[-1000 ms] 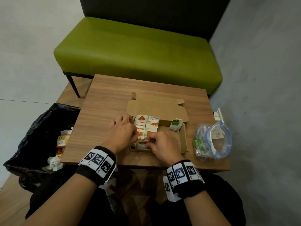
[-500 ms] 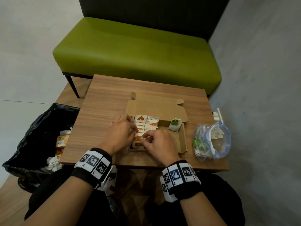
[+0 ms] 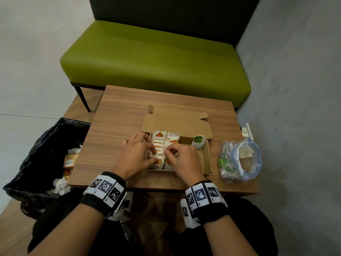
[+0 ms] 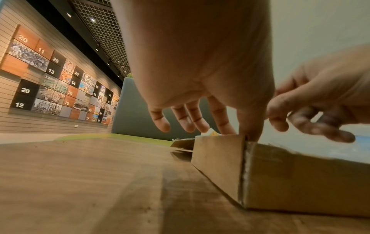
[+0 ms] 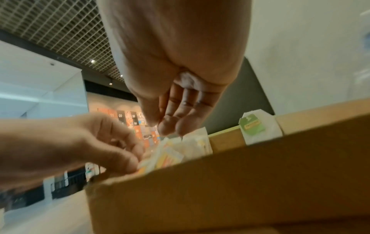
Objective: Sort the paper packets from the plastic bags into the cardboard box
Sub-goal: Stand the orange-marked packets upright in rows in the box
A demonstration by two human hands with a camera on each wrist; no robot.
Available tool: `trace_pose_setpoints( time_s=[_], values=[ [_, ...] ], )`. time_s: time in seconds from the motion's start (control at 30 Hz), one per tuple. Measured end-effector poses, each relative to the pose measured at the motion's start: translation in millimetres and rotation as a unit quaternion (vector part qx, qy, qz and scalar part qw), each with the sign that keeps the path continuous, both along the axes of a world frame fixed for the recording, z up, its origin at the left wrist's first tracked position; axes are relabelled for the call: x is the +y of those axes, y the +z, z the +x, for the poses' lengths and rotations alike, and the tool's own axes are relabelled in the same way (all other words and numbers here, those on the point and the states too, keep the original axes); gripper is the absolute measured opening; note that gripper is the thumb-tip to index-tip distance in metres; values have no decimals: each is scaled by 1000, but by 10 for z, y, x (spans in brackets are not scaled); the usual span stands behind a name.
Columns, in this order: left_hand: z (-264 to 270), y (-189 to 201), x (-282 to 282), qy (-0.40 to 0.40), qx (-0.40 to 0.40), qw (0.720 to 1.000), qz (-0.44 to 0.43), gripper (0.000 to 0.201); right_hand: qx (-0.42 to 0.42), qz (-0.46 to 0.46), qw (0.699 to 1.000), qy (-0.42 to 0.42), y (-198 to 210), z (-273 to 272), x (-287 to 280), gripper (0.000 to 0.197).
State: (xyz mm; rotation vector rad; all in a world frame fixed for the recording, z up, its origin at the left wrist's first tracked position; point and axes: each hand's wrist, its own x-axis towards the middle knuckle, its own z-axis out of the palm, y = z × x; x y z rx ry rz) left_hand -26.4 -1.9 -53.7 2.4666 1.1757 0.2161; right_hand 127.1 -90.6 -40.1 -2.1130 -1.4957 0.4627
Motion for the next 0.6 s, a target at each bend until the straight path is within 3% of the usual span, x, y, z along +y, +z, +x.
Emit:
trace_pose_setpoints(
  time_s=[0.13, 0.33, 0.43, 0.6],
  values=[
    [34, -26, -1, 15, -11, 1000, 14, 13, 41, 69, 996, -39, 217, 248, -107, 15],
    [29, -27, -22, -5, 3, 1000, -19, 31, 47, 130, 984, -112, 518, 731, -323, 14],
    [45, -29, -45, 18, 6, 1000, -20, 35, 22, 155, 976, -155, 616, 944, -465, 12],
    [75, 48, -56, 31, -6, 999, -35, 61, -73, 141, 946, -281, 745, 1385, -801, 8]
  ],
)
